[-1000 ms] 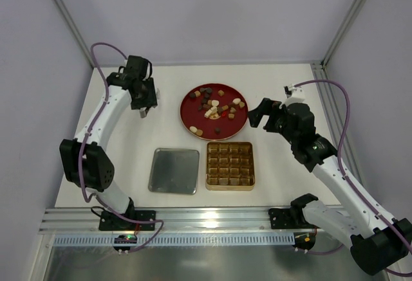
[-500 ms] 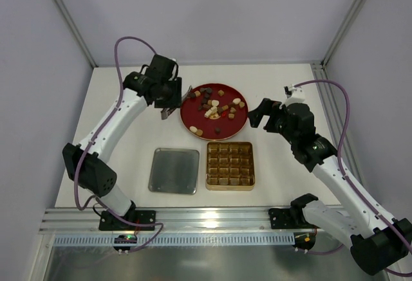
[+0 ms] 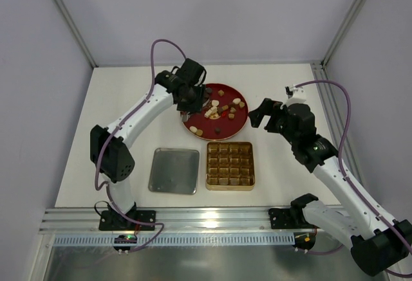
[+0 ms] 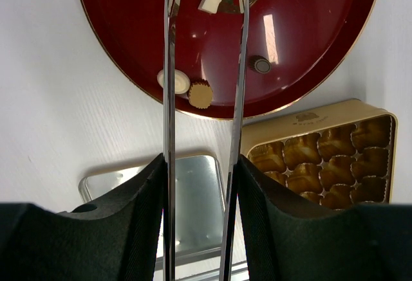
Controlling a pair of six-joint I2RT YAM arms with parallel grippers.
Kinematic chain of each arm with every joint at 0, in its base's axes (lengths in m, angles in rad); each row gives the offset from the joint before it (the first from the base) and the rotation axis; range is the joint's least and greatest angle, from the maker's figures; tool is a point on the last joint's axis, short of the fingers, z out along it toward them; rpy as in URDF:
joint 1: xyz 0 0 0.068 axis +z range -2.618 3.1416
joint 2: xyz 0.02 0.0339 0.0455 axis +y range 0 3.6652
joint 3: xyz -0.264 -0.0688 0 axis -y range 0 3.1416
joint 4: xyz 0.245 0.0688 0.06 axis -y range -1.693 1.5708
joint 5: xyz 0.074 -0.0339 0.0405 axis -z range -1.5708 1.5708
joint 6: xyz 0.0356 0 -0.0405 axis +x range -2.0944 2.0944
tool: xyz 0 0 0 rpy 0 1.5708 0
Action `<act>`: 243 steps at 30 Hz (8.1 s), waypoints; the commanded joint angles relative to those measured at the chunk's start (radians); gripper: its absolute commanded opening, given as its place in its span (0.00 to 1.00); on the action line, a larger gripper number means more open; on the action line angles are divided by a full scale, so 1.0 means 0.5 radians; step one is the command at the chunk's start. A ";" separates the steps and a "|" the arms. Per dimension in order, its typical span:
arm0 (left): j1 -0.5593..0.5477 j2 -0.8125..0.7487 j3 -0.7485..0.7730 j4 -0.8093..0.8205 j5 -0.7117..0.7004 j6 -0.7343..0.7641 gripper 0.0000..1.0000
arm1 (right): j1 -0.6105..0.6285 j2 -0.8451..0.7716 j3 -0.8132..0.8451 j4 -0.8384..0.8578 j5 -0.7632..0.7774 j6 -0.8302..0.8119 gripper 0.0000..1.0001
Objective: Pack the chocolate
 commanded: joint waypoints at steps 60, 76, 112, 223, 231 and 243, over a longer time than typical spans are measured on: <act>-0.075 0.292 0.025 0.007 -0.027 0.053 0.33 | -0.005 -0.001 -0.033 0.044 0.054 -0.007 1.00; -0.078 0.163 0.181 -0.115 0.038 0.077 0.23 | -0.005 0.014 -0.045 0.047 0.060 -0.007 1.00; -0.492 -0.874 -0.640 -0.226 0.207 -0.168 0.23 | -0.008 0.134 0.007 0.084 0.081 -0.035 1.00; -0.201 -0.196 -0.392 -0.214 -0.054 0.120 0.40 | -0.005 0.110 -0.055 0.096 -0.020 0.011 1.00; -0.201 -0.187 -0.386 -0.229 -0.036 0.129 0.39 | -0.008 0.103 -0.064 0.099 -0.017 0.011 1.00; -0.204 -0.131 -0.328 -0.217 0.059 0.129 0.36 | -0.005 0.103 -0.064 0.106 -0.017 0.018 1.00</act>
